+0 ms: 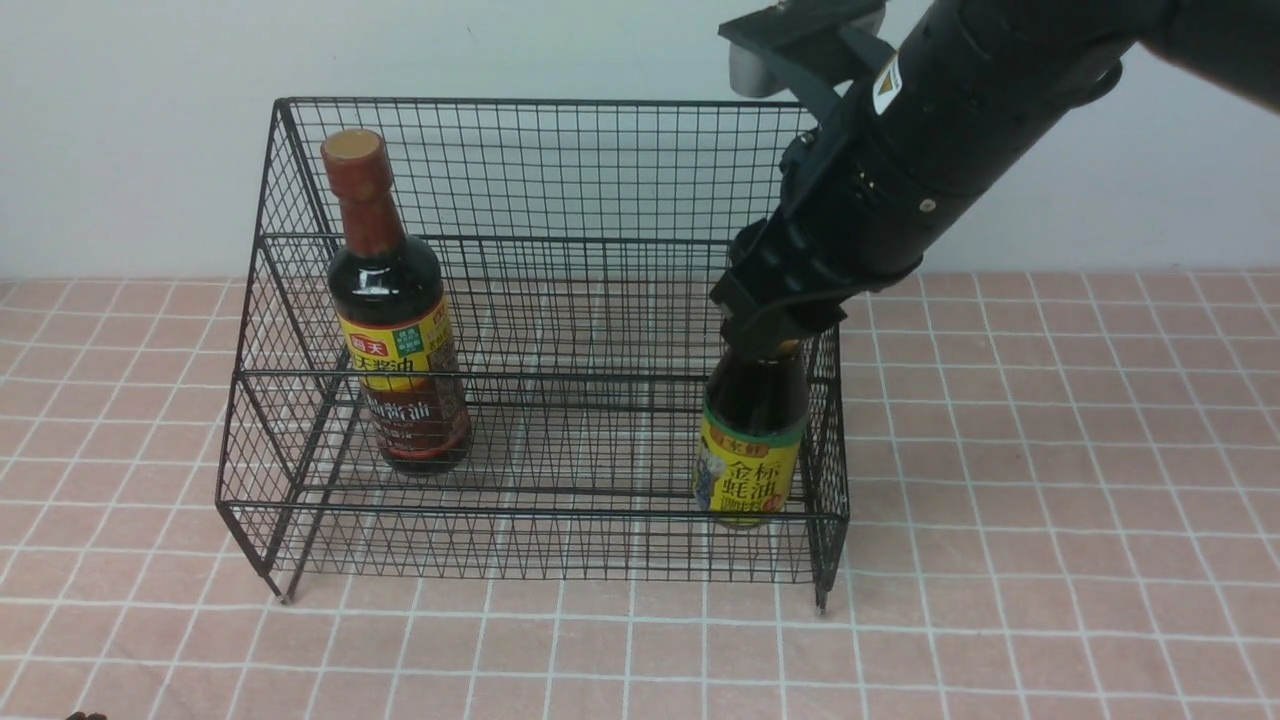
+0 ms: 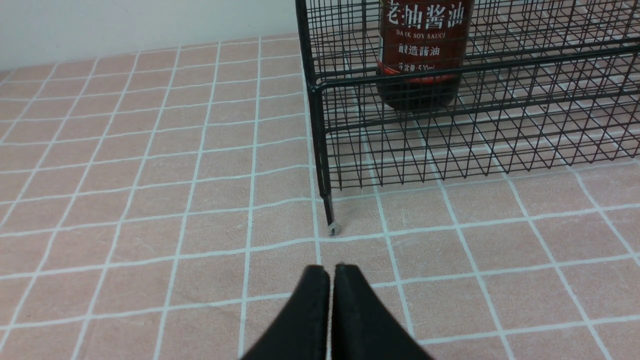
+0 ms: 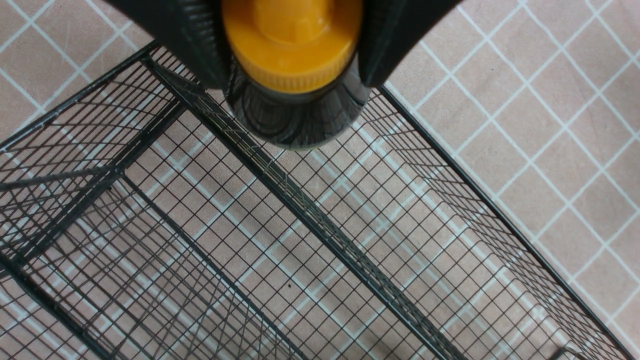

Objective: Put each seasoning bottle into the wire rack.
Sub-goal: Use the right arm to put the condiment bottle back on the shelf

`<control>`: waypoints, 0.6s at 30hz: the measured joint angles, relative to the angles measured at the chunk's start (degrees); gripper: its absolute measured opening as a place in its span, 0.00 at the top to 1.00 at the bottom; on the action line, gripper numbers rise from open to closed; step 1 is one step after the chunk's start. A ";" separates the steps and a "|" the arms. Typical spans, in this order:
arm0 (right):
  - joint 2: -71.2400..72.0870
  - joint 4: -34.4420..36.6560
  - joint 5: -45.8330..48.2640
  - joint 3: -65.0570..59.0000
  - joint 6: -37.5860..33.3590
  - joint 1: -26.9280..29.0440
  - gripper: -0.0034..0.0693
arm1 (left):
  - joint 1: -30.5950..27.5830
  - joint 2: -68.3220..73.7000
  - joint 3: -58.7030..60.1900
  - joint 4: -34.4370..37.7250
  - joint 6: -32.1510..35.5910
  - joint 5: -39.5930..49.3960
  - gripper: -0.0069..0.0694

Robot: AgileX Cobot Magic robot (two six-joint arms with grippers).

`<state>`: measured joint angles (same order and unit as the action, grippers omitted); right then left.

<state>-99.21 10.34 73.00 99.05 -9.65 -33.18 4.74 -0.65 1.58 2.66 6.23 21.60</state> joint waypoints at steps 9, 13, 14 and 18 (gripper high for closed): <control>-1.66 0.00 0.00 0.00 -0.64 0.00 0.54 | 0.00 0.00 0.00 0.00 0.00 0.00 0.92; -4.39 0.00 -0.11 0.00 -0.57 0.00 0.54 | 0.00 0.00 0.00 0.00 0.00 0.00 0.92; -5.03 0.00 -0.19 0.00 -0.13 0.00 0.54 | 0.00 0.00 0.00 0.00 0.00 0.00 0.92; -6.88 0.00 -0.42 0.00 1.12 0.00 0.54 | 0.00 0.00 0.00 0.00 0.00 0.00 0.92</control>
<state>-106.09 10.34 72.59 99.05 -8.53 -33.18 4.74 -0.65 1.58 2.66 6.23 21.60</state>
